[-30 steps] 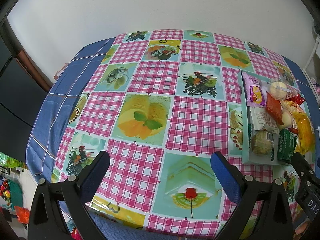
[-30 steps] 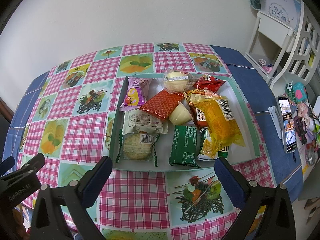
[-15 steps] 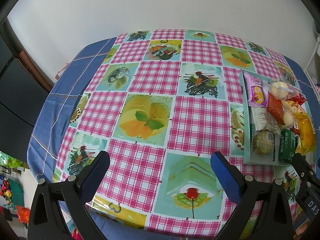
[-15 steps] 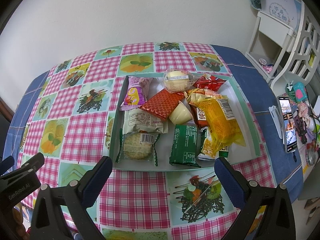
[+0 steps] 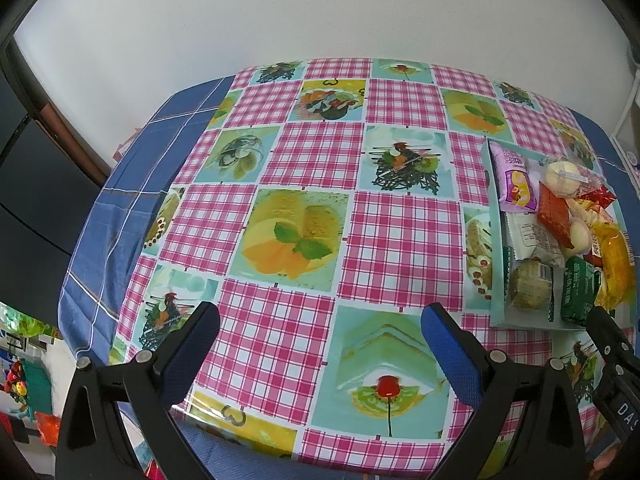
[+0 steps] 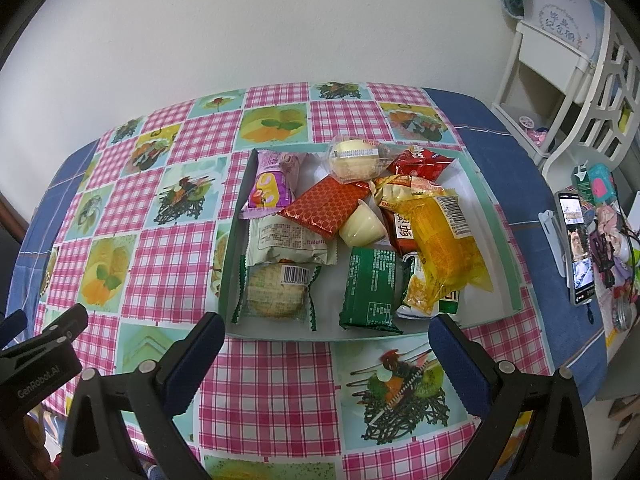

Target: Organize snacks

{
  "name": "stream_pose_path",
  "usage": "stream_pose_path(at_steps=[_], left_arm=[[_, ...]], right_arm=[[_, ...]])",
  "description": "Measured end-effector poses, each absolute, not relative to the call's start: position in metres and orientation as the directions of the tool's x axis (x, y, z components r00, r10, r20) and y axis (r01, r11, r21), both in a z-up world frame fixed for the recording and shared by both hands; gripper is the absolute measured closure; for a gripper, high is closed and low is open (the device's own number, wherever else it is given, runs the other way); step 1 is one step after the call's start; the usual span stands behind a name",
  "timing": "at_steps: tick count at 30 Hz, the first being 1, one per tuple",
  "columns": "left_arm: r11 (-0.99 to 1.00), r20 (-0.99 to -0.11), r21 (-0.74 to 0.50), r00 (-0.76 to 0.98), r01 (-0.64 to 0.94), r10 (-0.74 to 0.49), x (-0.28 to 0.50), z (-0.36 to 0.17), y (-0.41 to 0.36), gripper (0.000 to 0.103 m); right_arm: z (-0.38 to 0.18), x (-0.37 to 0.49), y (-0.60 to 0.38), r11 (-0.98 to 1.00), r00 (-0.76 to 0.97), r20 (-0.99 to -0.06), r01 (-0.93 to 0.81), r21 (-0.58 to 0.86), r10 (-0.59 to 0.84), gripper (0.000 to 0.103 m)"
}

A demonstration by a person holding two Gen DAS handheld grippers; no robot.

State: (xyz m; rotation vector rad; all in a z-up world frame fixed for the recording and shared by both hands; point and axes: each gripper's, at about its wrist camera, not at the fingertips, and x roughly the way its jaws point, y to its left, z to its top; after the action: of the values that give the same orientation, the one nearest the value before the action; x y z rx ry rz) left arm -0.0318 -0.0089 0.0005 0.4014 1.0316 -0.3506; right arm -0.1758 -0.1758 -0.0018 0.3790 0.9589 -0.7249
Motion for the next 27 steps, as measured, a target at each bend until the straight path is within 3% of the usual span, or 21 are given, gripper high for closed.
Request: stream_pose_path(at_steps=[27], left_arm=[[0.883, -0.871, 0.184, 0.487, 0.432, -0.057, -0.0323, 0.0007, -0.0104, 0.002]], right_arm=[[-0.0018, -0.1758, -0.1769, 0.708, 0.368, -0.845, 0.706, -0.018, -0.387, 0.0]])
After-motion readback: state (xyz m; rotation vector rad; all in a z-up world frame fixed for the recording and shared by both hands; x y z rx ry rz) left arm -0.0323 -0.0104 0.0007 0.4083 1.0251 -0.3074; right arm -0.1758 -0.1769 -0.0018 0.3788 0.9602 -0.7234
